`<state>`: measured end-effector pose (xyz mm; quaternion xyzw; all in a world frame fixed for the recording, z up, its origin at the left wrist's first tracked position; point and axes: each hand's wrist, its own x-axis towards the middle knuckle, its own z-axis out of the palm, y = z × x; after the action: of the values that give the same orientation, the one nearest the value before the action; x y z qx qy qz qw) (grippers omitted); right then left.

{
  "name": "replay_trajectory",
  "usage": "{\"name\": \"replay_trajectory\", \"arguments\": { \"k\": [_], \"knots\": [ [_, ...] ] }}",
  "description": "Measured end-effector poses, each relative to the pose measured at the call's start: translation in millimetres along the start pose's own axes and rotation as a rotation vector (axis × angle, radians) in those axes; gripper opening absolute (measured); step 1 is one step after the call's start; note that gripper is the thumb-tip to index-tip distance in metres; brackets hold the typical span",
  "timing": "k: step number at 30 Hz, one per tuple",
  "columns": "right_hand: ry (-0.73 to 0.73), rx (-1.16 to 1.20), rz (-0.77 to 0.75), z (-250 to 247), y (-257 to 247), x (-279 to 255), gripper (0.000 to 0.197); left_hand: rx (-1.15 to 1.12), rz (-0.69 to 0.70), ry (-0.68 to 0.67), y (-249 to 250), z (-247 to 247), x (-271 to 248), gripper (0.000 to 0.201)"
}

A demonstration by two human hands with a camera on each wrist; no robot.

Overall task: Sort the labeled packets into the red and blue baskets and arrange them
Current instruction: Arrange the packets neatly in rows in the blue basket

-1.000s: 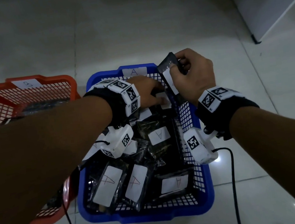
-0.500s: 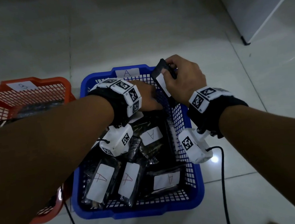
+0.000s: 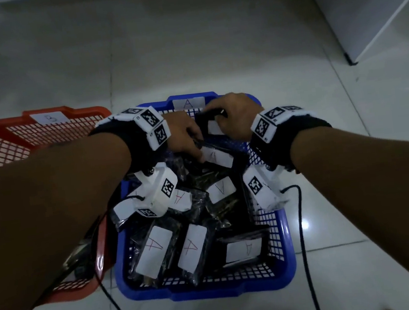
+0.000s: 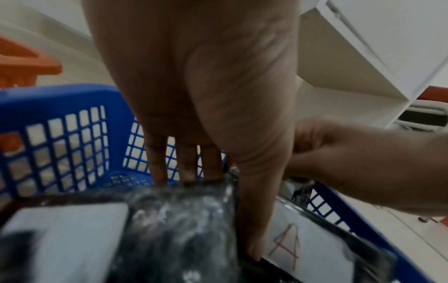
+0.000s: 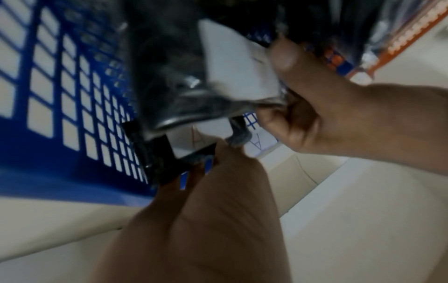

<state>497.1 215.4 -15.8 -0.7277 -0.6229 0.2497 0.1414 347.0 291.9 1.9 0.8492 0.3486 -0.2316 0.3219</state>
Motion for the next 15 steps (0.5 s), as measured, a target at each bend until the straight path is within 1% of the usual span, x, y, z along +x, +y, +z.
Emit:
{"name": "replay_trajectory", "arguments": {
  "k": [1, 3, 5, 7, 9, 11, 13, 15],
  "knots": [
    [-0.044, -0.003, 0.016, 0.7, 0.2, 1.4, 0.038, -0.012, 0.001, -0.002, -1.6, 0.1, -2.0, 0.017],
    [-0.079, -0.003, 0.046, 2.4, 1.2, 2.5, 0.042, -0.047, -0.017, -0.02, -5.4, -0.7, -5.9, 0.015],
    [-0.134, -0.086, 0.075, 4.8, 0.9, 3.2, 0.048, -0.072, -0.054, -0.033, -6.1, -4.9, -11.2, 0.013],
    [-0.154, -0.157, 0.087, 6.0, 0.0, 4.4, 0.049, -0.056, -0.083, -0.05, -5.4, -9.0, -15.8, 0.018],
    [-0.133, -0.121, 0.075, 5.1, -1.2, 4.9, 0.045, -0.082, -0.124, -0.057, -6.6, -11.1, -18.5, 0.021],
    [-0.107, -0.095, 0.065, 5.0, -2.5, 4.8, 0.045, -0.185, -0.191, -0.044, -11.9, -11.9, -20.8, 0.018],
    [-0.069, -0.106, 0.055, 7.5, -3.6, 4.3, 0.044, -0.256, -0.24, -0.001, -19.3, -12.5, -23.4, 0.018],
    [-0.029, -0.131, 0.054, 11.8, -3.2, 3.7, 0.042, -0.383, -0.277, 0.04, -24.4, -12.9, -24.9, 0.015]
  ]
}}
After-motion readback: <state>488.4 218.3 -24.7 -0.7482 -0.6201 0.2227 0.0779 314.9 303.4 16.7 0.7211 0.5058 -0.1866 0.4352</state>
